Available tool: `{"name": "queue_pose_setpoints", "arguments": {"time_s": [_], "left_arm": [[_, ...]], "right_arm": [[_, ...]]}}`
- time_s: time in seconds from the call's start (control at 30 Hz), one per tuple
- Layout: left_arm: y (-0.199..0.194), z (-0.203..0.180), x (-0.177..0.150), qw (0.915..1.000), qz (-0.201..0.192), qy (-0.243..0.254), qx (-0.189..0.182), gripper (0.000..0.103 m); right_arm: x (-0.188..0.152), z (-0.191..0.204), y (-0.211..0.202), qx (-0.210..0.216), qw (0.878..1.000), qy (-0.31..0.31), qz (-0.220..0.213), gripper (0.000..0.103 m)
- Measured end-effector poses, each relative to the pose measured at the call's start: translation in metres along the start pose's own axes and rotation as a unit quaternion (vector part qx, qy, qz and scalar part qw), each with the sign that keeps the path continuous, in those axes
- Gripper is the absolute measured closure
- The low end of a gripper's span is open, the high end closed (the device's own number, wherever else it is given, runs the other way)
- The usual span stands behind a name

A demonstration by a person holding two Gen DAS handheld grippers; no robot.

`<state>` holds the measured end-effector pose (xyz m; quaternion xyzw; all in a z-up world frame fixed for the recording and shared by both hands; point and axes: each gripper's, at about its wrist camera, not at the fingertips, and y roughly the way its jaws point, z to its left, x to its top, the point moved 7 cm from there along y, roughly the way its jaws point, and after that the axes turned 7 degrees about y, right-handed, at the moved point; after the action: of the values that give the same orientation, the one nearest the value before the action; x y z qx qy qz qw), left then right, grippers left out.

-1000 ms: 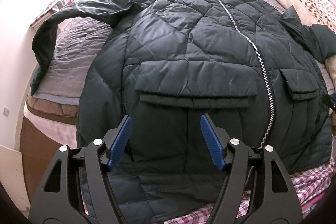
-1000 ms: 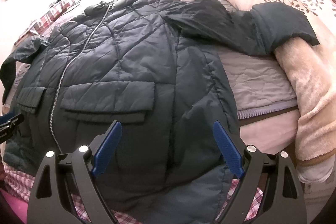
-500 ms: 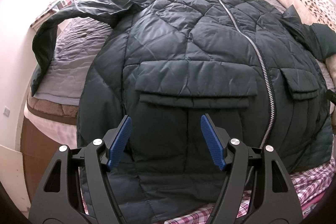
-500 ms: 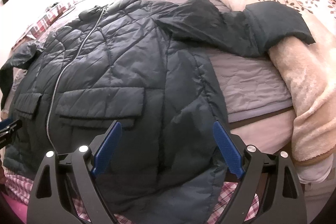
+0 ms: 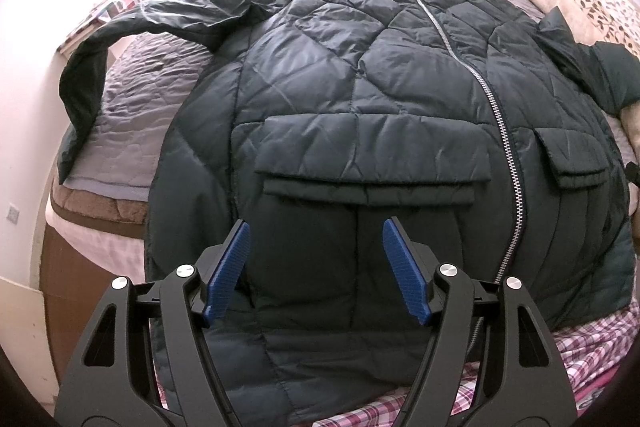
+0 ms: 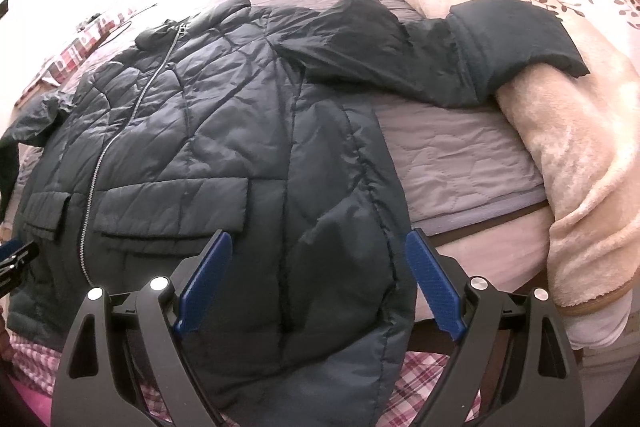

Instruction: Fold large clothes

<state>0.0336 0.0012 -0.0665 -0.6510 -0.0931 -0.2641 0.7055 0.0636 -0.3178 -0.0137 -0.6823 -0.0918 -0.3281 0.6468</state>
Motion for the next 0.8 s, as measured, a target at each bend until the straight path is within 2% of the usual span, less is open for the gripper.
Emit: {"name": "queue_pose_setpoints", "arguments": {"time_s": [0.8], "left_arm": [[0.003, -0.001, 0.0, 0.9999, 0.004, 0.011, 0.0, 0.023]], "right_arm": [[0.029, -0.038, 0.0, -0.024, 0.999, 0.03, -0.019, 0.018]]}}
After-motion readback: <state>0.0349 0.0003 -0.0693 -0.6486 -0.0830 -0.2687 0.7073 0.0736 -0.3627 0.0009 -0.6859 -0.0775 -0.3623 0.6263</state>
